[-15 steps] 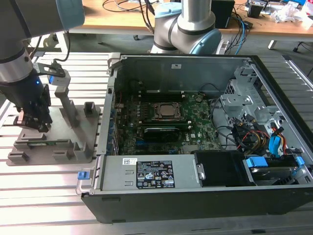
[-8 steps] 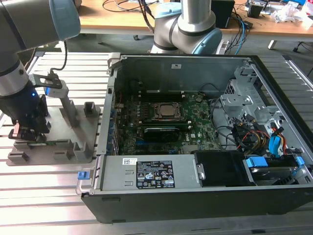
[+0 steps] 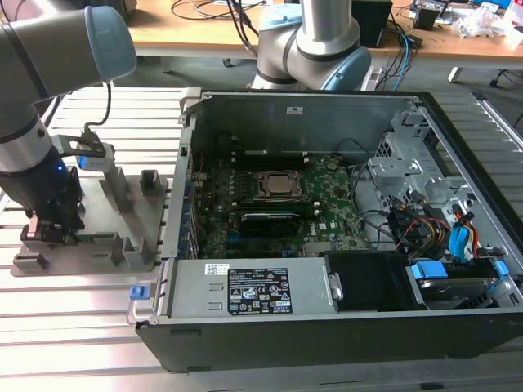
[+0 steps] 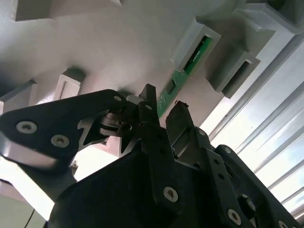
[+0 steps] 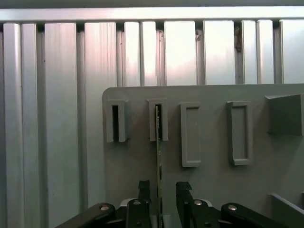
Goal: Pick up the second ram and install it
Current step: 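Pick up the second ram and move it above second insertion slot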
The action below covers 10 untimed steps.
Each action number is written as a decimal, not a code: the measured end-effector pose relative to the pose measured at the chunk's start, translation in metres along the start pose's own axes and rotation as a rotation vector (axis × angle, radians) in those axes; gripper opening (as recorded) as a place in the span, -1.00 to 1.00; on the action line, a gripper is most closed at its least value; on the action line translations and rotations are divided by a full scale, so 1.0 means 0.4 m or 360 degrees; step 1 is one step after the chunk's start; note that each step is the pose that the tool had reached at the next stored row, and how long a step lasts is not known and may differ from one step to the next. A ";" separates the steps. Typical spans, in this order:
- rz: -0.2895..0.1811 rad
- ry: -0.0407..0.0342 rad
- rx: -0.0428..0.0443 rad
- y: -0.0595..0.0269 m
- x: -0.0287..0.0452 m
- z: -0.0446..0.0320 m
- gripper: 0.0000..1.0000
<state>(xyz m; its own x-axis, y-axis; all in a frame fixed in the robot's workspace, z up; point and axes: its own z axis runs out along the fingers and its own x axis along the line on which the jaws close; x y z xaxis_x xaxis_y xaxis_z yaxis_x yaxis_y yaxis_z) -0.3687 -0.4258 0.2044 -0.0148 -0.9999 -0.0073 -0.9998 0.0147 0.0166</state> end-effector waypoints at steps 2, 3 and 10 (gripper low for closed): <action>0.0000 0.0000 0.0000 0.005 0.000 0.013 -0.28; 0.0000 0.0000 0.0000 0.005 0.000 0.016 -0.28; 0.0000 0.0000 0.0000 0.006 0.000 0.016 -0.73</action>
<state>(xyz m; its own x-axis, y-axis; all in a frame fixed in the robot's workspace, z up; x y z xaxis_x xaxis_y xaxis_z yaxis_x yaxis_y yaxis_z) -0.3711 -0.4257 0.1981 -0.0149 -0.9999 -0.0072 -0.9998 0.0147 0.0167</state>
